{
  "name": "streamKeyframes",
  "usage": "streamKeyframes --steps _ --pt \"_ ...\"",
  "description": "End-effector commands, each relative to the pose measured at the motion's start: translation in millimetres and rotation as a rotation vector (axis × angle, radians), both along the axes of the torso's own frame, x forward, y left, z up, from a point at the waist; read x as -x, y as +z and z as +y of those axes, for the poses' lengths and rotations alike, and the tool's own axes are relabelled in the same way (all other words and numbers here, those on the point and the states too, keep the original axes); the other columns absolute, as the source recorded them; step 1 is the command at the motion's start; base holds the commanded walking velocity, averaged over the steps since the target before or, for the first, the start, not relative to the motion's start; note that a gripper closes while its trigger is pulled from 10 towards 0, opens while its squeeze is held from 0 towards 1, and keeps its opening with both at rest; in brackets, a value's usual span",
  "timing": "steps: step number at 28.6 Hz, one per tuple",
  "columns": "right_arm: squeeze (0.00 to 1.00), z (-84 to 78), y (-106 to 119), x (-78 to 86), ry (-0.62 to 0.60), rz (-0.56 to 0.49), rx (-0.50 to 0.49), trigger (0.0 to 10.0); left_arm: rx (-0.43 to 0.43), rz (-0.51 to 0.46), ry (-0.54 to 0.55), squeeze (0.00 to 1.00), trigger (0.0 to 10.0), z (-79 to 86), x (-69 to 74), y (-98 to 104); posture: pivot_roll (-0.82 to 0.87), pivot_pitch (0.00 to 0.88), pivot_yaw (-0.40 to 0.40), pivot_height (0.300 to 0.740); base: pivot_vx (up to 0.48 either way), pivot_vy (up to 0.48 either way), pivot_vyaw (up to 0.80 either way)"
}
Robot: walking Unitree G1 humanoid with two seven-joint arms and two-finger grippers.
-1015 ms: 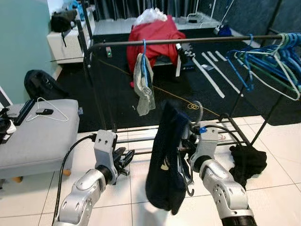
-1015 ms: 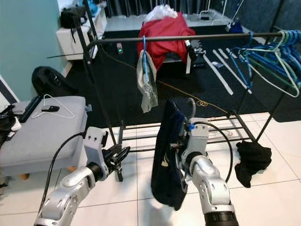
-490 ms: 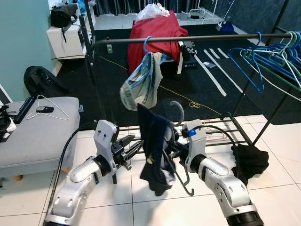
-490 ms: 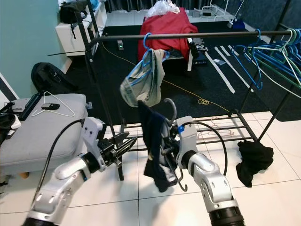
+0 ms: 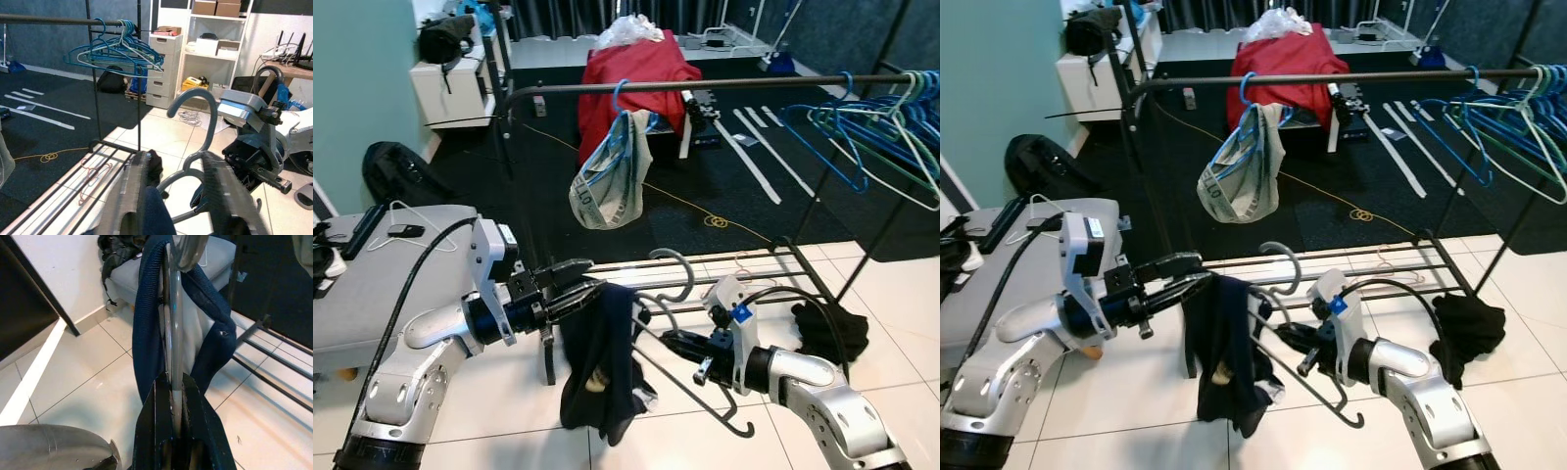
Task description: Hang hanger
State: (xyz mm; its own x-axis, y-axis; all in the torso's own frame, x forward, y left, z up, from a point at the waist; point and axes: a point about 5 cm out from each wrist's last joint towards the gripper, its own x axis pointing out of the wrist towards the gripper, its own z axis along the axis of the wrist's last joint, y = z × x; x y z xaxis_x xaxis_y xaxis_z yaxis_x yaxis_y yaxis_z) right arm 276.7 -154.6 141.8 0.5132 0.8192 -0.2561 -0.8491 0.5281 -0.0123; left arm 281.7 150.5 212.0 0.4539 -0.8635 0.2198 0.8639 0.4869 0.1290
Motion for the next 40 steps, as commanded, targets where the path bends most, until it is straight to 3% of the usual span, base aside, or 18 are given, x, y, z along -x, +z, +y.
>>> streamKeyframes --steps 1,3,4,7,8,10,11,14,15,19,23,35,40 --pt "0.0 3.6 5.6 4.9 0.057 -0.034 -0.02 10.0 0.016 0.009 -0.024 0.82 10.0 -1.8 2.0 0.9 -0.09 0.097 -0.008 0.74 0.0 0.0 0.0" --pt "0.0 3.6 5.6 4.9 0.057 -0.034 -0.02 10.0 0.016 0.009 -0.024 0.82 10.0 -1.8 2.0 0.9 -0.09 0.097 -0.008 0.74 0.0 0.0 0.0" --pt "0.0 2.6 5.5 7.0 0.09 -0.032 -0.013 10.0 0.028 0.014 -0.037 1.0 10.0 -2.2 2.2 1.3 -0.09 0.097 -0.014 0.74 0.0 0.0 0.0" --pt "0.0 2.6 5.5 7.0 0.09 -0.032 -0.013 10.0 0.028 0.014 -0.037 1.0 10.0 -2.2 2.2 1.3 -0.09 0.097 -0.014 0.74 0.0 0.0 0.0" --pt "0.0 3.2 8.0 10.3 0.159 -0.017 -0.015 10.0 0.056 0.016 -0.063 1.0 10.0 -4.8 2.9 4.1 -0.09 0.101 -0.024 0.74 0.0 0.0 0.0" --pt "0.0 3.2 8.0 10.3 0.159 -0.017 -0.015 10.0 0.056 0.016 -0.063 1.0 10.0 -4.8 2.9 4.1 -0.09 0.101 -0.024 0.74 0.0 0.0 0.0" --pt "0.0 3.9 10.2 14.7 0.243 0.007 -0.012 10.0 0.088 0.011 -0.083 1.0 10.0 -6.2 1.4 7.9 -0.1 0.106 -0.028 0.74 0.0 0.0 0.0" --pt "0.0 3.9 10.2 14.7 0.243 0.007 -0.012 10.0 0.088 0.011 -0.083 1.0 10.0 -6.2 1.4 7.9 -0.1 0.106 -0.028 0.74 0.0 0.0 0.0" --pt "0.0 4.6 11.6 18.6 0.311 0.025 -0.006 10.0 0.126 0.023 -0.103 0.0 10.0 -6.7 -0.7 10.6 -0.1 0.108 -0.029 0.74 0.0 0.0 0.0" --pt "0.0 7.2 10.9 28.8 0.444 0.057 0.02 10.0 0.162 0.058 -0.148 0.0 10.0 -8.3 -8.3 8.1 -0.11 0.114 -0.03 0.74 0.0 0.0 0.0" --pt "0.0 8.4 9.7 32.6 0.483 0.061 0.028 10.0 0.177 0.077 -0.181 0.0 10.0 -12.6 -9.5 6.2 -0.11 0.115 -0.03 0.74 0.0 0.0 0.0" --pt "0.0 0.1 7.3 32.0 0.491 0.076 0.059 10.0 0.193 0.13 -0.288 0.0 10.0 -7.8 2.6 11.4 -0.11 0.118 -0.031 0.74 0.0 0.0 0.0" --pt "0.0 -8.6 3.5 26.8 0.469 0.066 0.125 10.0 0.089 0.114 -0.275 0.0 10.0 -1.3 5.5 7.9 -0.11 0.12 -0.033 0.74 0.0 0.0 0.0"
